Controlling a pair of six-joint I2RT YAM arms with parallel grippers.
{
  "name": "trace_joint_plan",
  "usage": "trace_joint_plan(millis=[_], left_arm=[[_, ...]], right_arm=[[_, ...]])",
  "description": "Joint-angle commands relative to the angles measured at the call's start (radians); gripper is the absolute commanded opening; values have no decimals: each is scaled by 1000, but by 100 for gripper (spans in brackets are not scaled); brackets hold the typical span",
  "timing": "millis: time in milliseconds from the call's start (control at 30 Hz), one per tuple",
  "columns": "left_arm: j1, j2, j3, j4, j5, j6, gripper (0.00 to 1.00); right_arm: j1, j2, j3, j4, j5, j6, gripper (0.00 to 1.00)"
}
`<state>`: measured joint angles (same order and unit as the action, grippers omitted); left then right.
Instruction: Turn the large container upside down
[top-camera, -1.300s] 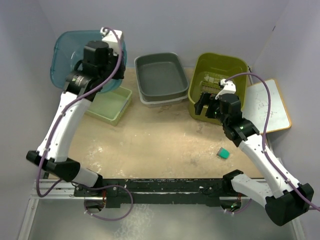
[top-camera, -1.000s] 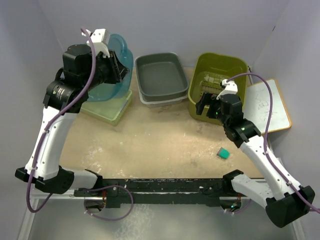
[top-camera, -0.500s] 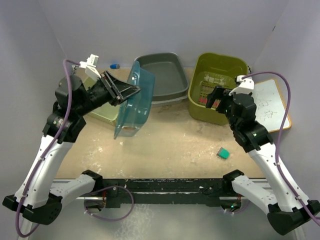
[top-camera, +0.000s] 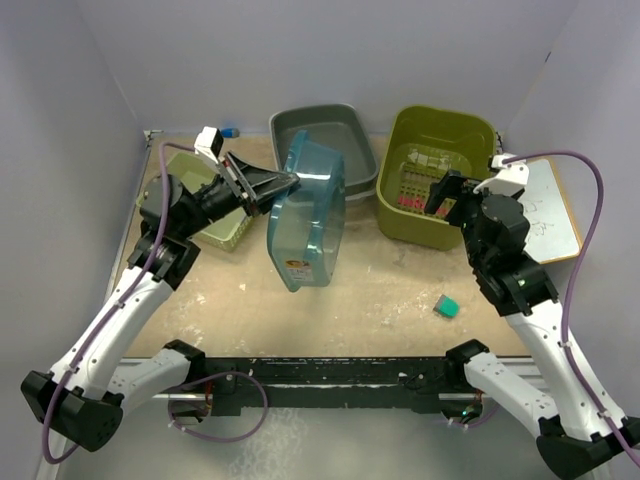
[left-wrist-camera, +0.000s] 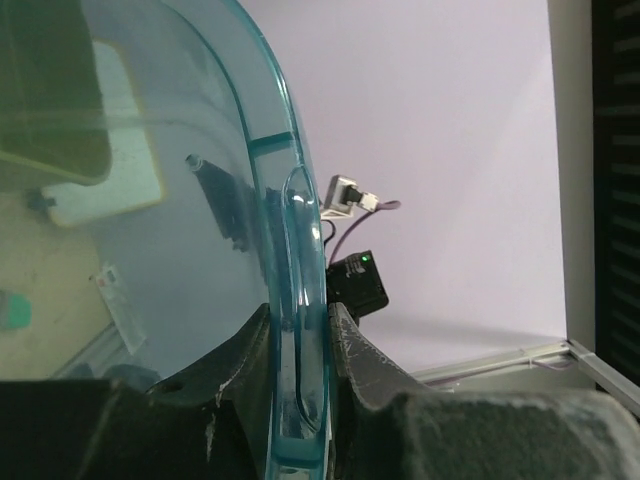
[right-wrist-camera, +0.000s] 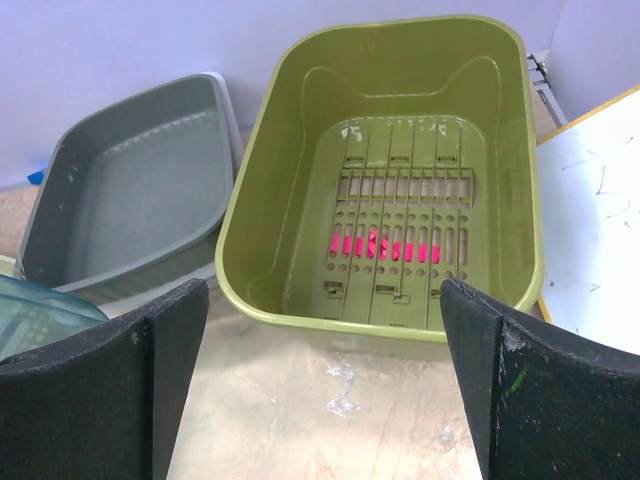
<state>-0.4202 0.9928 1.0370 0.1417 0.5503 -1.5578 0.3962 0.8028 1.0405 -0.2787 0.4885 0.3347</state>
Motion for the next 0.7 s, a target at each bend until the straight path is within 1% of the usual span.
trace_joint_plan(millis=[0,167,233,300,367,533,667], left_arm=[[-2,-42,21,191,34,-87,0],[-2,-69,-2,122,47,-74,0],[-3,-88,-27,88,33,-42,0],[-2,-103,-62,87,32,-40,0],[-3,-118,-109,130,31,-78,0],[-2,-148,-230,264,28,-234,0],[0,-189,-310,274,14,-302,0]], right_arm=[[-5,2,-3,44,21,2,100],[-4,18,-7,46,9,8,100],[-5,23,-9,49,9,8,100],[-5,27,-11,54,7,7,100],[-5,31,-11,58,4,10,100],[-4,39,-14,55,-7,13,100],[-5,37,-25,59,-6,15,100]])
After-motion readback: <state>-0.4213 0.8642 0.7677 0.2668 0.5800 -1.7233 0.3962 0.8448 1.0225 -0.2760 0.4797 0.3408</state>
